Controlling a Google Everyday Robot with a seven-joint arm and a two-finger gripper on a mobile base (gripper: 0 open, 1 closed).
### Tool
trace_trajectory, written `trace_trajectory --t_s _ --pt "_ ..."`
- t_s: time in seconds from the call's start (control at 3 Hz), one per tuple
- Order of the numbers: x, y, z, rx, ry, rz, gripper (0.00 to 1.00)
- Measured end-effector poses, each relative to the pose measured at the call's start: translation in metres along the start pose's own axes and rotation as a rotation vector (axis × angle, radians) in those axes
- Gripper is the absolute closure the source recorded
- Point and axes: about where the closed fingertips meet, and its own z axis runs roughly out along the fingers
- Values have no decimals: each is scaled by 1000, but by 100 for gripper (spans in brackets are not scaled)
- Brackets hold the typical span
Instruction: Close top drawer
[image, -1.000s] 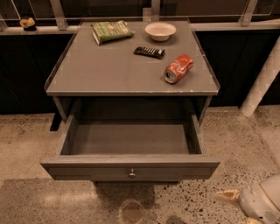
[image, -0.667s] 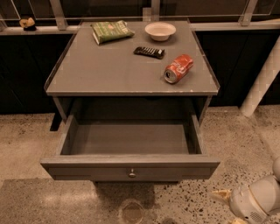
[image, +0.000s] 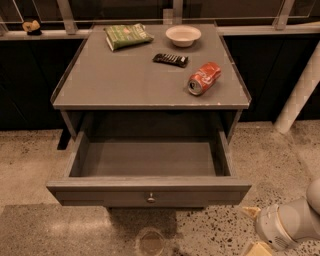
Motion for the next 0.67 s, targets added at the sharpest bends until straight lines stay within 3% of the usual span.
trace_trajectory --t_s 0.67 --pt "-4 -3 6 -5 29 -23 0"
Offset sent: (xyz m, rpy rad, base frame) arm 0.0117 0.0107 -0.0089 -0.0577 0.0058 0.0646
